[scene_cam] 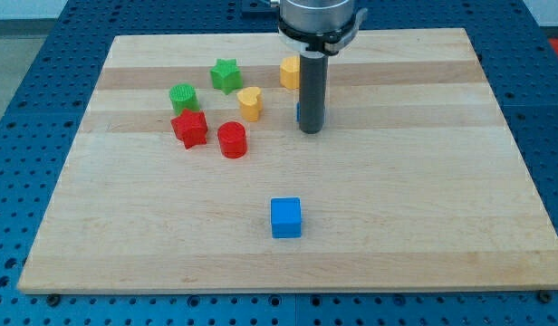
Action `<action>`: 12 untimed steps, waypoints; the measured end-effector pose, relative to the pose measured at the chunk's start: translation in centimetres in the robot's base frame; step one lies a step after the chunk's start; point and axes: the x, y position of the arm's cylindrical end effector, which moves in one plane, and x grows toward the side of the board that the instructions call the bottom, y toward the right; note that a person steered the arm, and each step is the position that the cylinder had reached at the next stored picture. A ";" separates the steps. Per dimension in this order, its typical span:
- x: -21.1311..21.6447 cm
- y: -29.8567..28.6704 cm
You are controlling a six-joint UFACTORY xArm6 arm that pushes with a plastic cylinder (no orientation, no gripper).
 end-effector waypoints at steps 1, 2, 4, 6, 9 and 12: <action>-1.8 -0.2; -3.4 -0.2; -2.1 -0.2; -2.6 4.6; -11.0 4.6; -8.6 2.6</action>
